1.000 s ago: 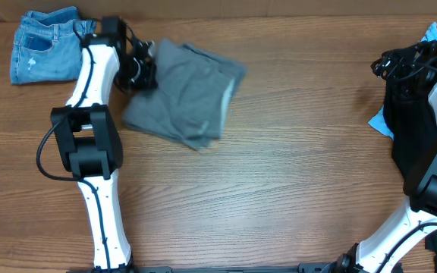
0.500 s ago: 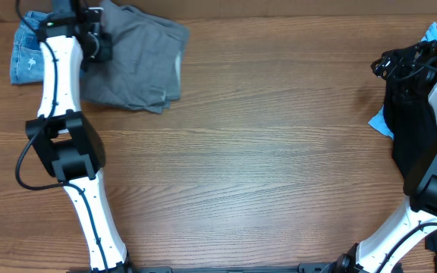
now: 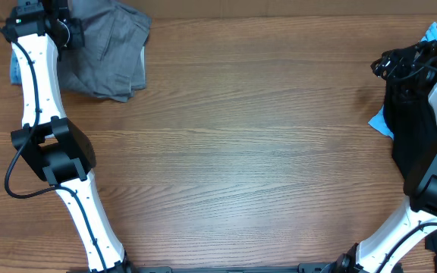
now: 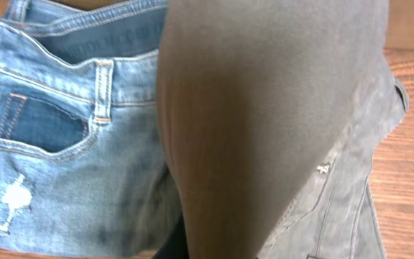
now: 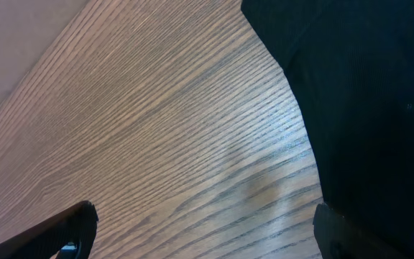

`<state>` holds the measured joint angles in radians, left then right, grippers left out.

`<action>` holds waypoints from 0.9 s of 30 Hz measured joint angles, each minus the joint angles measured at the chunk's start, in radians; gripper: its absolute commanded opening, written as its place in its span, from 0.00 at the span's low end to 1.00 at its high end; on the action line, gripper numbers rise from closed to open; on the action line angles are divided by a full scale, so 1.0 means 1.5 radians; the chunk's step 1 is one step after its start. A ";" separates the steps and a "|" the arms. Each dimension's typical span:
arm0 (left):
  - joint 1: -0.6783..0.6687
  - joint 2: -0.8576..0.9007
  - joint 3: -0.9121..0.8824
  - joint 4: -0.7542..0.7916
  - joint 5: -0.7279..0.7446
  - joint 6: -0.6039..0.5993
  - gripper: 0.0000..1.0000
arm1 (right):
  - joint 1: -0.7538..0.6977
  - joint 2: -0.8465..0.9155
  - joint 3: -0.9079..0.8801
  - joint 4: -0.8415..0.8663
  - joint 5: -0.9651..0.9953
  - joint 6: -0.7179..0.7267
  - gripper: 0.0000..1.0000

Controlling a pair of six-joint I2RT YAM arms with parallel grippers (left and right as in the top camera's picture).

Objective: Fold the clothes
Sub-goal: 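Drag the folded shorts to the top-left corner beside the jeans with the left gripper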

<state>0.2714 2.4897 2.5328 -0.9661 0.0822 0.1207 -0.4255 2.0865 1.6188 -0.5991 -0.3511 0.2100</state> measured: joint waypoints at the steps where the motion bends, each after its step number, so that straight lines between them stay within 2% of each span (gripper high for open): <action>1: 0.000 0.000 0.000 0.007 -0.003 -0.003 0.04 | 0.000 0.000 0.000 0.000 0.000 -0.001 1.00; 15: 0.051 0.000 0.000 0.056 -0.033 -0.047 0.04 | 0.000 0.000 0.000 0.000 0.000 -0.001 1.00; 27: 0.056 0.000 0.000 0.080 -0.085 -0.082 0.04 | 0.000 0.000 0.000 0.000 0.000 -0.001 1.00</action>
<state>0.3557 2.4901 2.5328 -0.8463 -0.0456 -0.0017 -0.4255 2.0865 1.6188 -0.5991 -0.3511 0.2092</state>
